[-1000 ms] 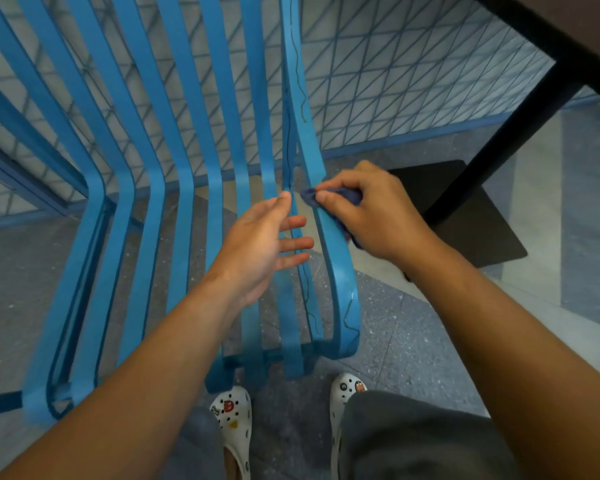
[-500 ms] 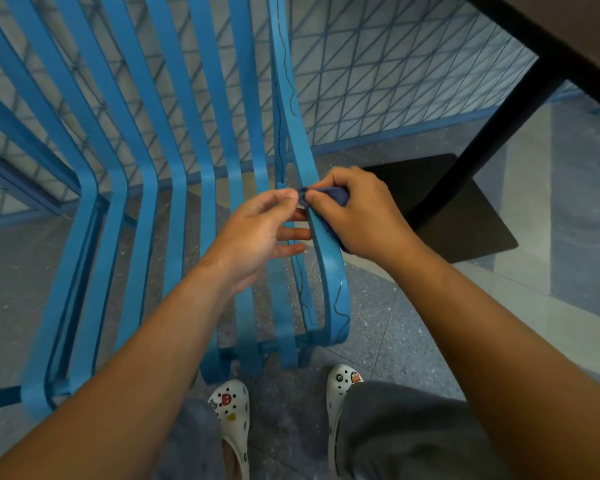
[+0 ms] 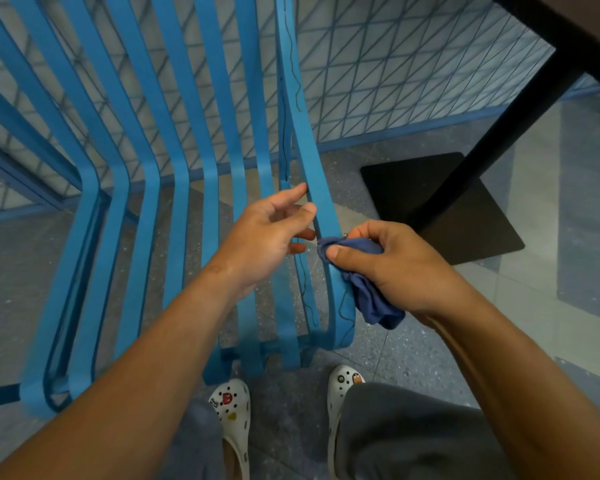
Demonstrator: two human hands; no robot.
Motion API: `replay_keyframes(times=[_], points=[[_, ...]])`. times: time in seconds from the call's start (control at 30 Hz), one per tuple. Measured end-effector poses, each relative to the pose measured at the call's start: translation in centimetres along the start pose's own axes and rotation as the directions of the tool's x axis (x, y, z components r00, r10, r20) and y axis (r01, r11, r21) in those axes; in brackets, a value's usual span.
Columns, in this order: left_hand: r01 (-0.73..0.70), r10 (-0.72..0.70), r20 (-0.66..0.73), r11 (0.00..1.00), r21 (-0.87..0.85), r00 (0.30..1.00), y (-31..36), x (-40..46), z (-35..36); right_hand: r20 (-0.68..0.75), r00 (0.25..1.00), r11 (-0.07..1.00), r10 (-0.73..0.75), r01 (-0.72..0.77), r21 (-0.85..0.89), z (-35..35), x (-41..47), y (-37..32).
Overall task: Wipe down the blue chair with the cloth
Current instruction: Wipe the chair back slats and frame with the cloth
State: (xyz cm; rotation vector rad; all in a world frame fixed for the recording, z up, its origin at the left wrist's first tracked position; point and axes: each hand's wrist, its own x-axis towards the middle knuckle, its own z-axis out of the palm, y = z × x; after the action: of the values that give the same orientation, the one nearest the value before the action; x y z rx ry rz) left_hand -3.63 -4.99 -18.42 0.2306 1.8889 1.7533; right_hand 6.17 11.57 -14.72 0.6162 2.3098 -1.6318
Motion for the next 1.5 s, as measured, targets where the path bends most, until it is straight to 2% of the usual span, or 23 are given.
replay_keyframes(times=[0.13,0.27,0.53,0.73,0.93,1.1,1.2,1.27,1.33,1.43,1.5], points=[[0.008,-0.011,-0.017,0.990,-0.140,1.000,0.1,0.6,0.7,-0.062,0.996,0.992,-0.065,0.072,0.106,0.6,0.6,0.3],[0.010,-0.016,-0.022,0.967,-0.253,1.000,0.7,1.5,1.2,-0.102,0.992,0.988,-0.068,0.082,0.131,0.2,2.2,-0.1],[-0.017,-0.006,-0.087,0.966,-0.256,0.996,1.2,3.7,-0.5,-0.081,0.989,0.986,-0.124,0.132,0.103,0.7,5.7,-1.5],[-0.038,0.003,-0.168,0.978,-0.206,0.986,1.0,4.1,-0.4,-0.142,0.969,0.974,-0.201,0.214,0.078,0.8,8.1,-2.4],[-0.035,0.012,-0.143,0.987,-0.156,0.990,1.1,3.2,-0.2,-0.047,0.963,0.964,-0.264,0.263,-0.030,-0.6,7.6,-2.2],[0.014,-0.046,-0.134,0.973,-0.232,0.990,0.3,2.2,0.7,0.050,0.960,0.960,-0.274,0.276,-0.047,-1.4,5.9,-0.1],[0.030,-0.053,-0.093,0.972,-0.232,0.994,0.1,2.1,0.7,0.143,0.970,0.947,-0.195,0.224,-0.228,-1.5,4.4,1.8],[0.033,-0.052,-0.074,0.973,-0.229,0.996,0.0,2.1,0.5,0.156,0.970,0.931,-0.189,0.228,-0.285,-1.3,3.5,2.5],[0.049,-0.065,-0.067,0.973,-0.226,0.996,0.0,2.1,0.4,0.097,0.968,0.938,-0.232,0.249,-0.242,-1.1,3.6,2.3],[0.065,-0.079,-0.055,0.974,-0.215,0.995,0.2,2.1,0.4,-0.074,0.946,0.944,-0.317,0.307,-0.122,-0.3,4.8,0.8],[0.072,-0.084,-0.052,0.976,-0.205,0.995,0.2,2.1,0.3,-0.178,0.913,0.928,-0.367,0.347,-0.134,0.1,5.7,-0.1]])
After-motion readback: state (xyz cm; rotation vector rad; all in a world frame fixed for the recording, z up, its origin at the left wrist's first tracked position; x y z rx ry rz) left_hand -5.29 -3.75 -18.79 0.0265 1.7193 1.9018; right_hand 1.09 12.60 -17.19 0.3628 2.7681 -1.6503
